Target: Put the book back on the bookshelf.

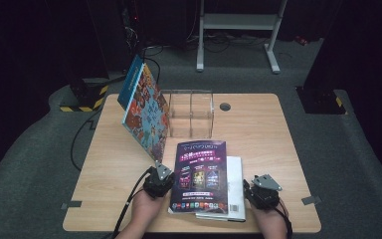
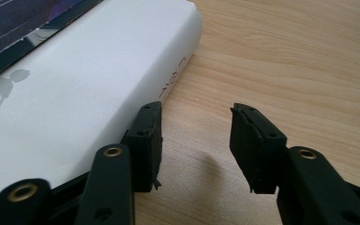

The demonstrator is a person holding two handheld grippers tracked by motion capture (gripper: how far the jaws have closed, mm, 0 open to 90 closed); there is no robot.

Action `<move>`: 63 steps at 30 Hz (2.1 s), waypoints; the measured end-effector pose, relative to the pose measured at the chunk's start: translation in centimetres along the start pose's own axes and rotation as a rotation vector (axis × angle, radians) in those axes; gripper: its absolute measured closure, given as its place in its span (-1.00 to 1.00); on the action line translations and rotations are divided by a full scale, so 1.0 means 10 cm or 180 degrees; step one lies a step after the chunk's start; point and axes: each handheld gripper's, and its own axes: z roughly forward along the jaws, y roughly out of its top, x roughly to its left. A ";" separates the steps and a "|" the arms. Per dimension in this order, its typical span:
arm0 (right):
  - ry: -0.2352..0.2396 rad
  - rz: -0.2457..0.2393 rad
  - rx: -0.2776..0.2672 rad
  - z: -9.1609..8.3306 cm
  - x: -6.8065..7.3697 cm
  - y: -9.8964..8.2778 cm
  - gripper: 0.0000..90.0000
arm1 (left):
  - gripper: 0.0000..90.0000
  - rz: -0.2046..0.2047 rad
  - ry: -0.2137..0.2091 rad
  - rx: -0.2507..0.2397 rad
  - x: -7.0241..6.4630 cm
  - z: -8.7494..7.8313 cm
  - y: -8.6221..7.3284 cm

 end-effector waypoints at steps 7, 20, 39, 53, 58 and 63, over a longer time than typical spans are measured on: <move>0.0008 -0.0042 0.0006 -0.01 0.05 0.00 0.49 | 0.71 -0.0011 -0.0080 -0.0024 -0.01 0.01 0.00; 0.0048 -0.0050 -0.0039 -0.01 0.09 0.00 0.72 | 0.68 -0.0073 -0.0219 -0.0017 -0.09 0.03 0.04; 0.0173 0.0040 -0.0335 -0.20 0.07 0.12 0.09 | 0.47 0.0037 0.0011 -0.0003 -0.01 -0.09 -0.07; 0.0556 -0.0165 -0.0444 -0.23 0.44 0.20 -0.03 | 0.56 0.0039 -0.0147 -0.0027 -0.13 -0.06 -0.04; 0.0591 -0.0127 -0.0440 -0.23 0.44 0.20 -0.06 | 0.63 0.0042 -0.0175 -0.0025 -0.17 -0.03 -0.01; 0.0619 -0.0097 -0.0435 -0.22 0.44 0.21 -0.10 | 0.66 -0.0031 -0.0248 -0.0048 -0.17 -0.02 0.00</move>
